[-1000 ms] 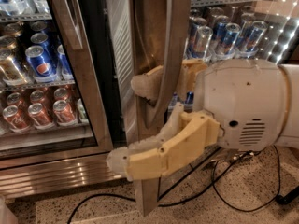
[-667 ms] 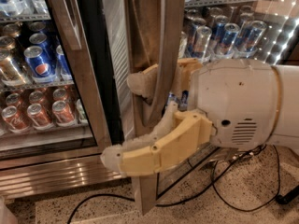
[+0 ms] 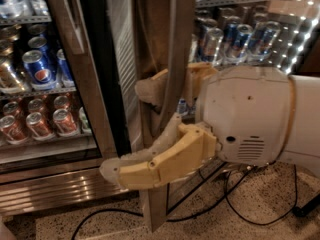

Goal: Open right fridge door

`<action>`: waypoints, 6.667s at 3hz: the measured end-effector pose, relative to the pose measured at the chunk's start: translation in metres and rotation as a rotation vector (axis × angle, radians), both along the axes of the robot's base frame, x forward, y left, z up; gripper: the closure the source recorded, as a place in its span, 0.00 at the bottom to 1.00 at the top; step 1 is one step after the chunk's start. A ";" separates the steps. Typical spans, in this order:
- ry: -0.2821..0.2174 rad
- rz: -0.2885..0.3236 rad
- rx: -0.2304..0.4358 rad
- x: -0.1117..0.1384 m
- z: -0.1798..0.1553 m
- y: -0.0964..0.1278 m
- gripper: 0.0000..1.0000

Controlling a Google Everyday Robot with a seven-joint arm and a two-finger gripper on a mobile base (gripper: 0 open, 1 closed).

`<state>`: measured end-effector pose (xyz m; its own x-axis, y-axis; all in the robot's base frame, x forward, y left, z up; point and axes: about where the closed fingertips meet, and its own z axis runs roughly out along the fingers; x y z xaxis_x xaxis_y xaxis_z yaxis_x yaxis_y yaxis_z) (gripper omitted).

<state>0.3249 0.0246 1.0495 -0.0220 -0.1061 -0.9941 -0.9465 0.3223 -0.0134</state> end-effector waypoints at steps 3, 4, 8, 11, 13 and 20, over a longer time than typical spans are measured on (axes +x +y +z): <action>-0.030 -0.032 -0.015 0.002 -0.002 -0.002 0.00; -0.048 -0.052 -0.028 0.002 -0.003 -0.002 0.00; -0.077 -0.076 -0.074 0.000 -0.006 -0.006 0.00; -0.087 -0.093 -0.100 -0.002 -0.008 -0.008 0.00; -0.105 -0.112 -0.149 -0.005 -0.011 -0.013 0.00; -0.100 -0.160 -0.143 -0.007 -0.007 -0.038 0.00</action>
Offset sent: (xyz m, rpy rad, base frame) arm 0.0504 -0.1167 0.0588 -0.2453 -0.5102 -0.5756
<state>0.3179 -0.0130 1.0427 0.0477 -0.2486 -0.9674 -0.8751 0.4567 -0.1605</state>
